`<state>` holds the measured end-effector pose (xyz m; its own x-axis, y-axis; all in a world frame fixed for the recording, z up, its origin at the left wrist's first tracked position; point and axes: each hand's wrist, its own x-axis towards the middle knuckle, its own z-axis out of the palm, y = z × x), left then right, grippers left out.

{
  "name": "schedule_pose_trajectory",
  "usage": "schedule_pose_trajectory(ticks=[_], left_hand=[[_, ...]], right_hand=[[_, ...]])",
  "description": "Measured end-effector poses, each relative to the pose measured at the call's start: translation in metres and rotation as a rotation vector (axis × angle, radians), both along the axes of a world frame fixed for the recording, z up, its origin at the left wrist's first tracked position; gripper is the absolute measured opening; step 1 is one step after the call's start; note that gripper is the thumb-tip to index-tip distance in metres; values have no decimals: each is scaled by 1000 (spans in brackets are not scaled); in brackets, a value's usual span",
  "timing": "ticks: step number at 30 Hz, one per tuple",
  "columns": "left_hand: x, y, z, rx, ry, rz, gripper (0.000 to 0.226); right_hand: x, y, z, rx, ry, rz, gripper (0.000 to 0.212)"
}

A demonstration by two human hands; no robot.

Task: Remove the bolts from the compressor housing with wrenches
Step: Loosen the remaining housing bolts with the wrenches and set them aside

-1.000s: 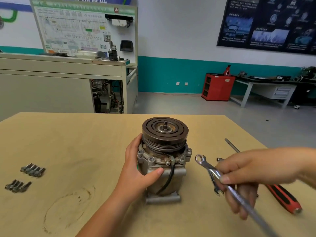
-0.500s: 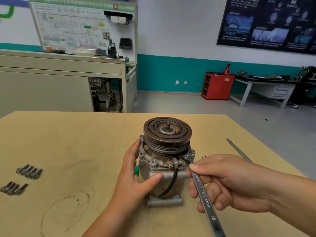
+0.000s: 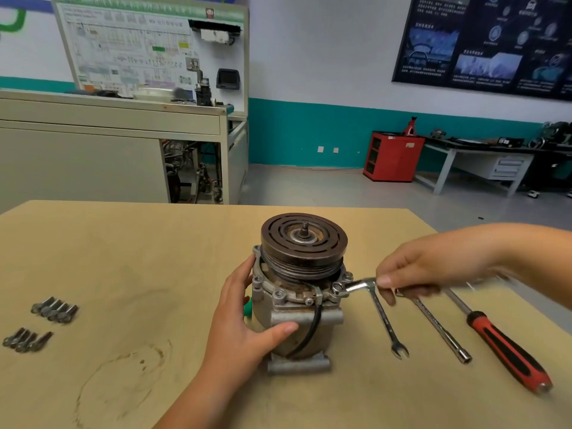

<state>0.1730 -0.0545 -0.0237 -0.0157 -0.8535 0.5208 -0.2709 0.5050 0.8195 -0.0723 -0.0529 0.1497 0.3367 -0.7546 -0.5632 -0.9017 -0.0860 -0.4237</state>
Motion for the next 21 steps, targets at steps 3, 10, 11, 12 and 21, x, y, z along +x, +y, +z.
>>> schedule_pose_trajectory(ticks=[3, 10, 11, 12, 21], left_hand=[[-1, 0, 0, -20, -11, 19, 97], [-4, 0, -6, -56, -16, 15, 90], [-4, 0, -6, -58, -21, 17, 89], [-4, 1, -7, -58, -26, 18, 88], [-6, 4, -7, -51, 2, -12, 84]], right_hand=[[-3, -15, -1, -174, 72, 73, 25], [-40, 2, 7, 214, -431, -109, 22], [-40, 8, 4, 281, -475, -75, 21], [-37, 15, -1, 336, -504, -38, 20], [39, 67, -38, 424, -1046, -423, 25]])
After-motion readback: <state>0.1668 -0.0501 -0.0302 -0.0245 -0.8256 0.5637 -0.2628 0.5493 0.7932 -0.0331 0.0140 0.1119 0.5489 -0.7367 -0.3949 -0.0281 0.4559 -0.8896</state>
